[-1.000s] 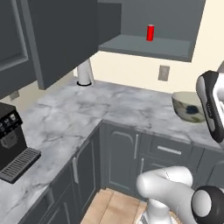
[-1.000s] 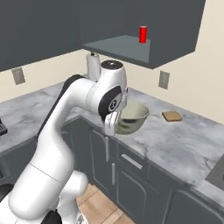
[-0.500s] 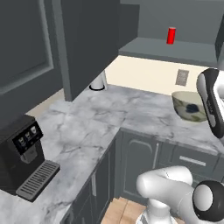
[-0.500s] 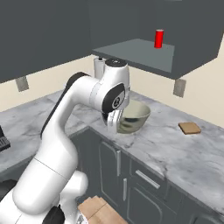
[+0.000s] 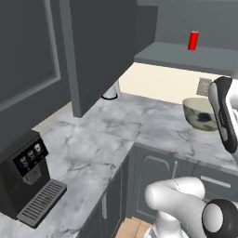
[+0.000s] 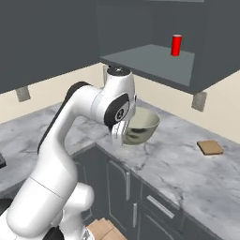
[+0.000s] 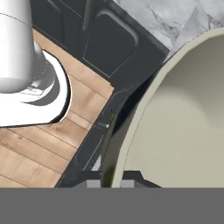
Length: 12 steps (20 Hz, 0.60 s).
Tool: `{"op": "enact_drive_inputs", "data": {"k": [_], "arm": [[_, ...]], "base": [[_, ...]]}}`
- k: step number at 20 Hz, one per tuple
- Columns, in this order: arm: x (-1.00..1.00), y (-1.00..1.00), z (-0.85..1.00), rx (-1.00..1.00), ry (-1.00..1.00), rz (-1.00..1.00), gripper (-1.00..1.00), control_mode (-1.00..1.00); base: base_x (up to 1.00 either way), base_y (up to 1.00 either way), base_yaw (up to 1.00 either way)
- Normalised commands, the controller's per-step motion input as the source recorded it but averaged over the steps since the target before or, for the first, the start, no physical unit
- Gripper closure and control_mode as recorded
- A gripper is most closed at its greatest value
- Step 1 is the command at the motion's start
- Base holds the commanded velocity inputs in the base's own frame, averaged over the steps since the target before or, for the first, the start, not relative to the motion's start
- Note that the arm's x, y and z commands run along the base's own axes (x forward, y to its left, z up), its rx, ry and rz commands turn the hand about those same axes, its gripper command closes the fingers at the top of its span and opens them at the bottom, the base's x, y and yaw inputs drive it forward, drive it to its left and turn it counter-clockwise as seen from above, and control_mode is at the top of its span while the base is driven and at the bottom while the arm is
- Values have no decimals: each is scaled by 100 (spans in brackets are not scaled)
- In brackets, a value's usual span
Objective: Pick the mug and place it in the sink. Pick the bowl and place it in the open cabinet and then close the cabinet.
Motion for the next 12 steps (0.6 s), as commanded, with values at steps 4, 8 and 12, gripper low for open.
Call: {"op": "enact_drive_inputs", "data": {"k": [4,8,12], "arm": [[0,0,0,0,0,0,100,100],[0,0,0,0,0,0,100,100],[0,0,0,0,0,0,100,100]], "base": [[81,-3,16],[31,62,18],[27,61,19]]}}
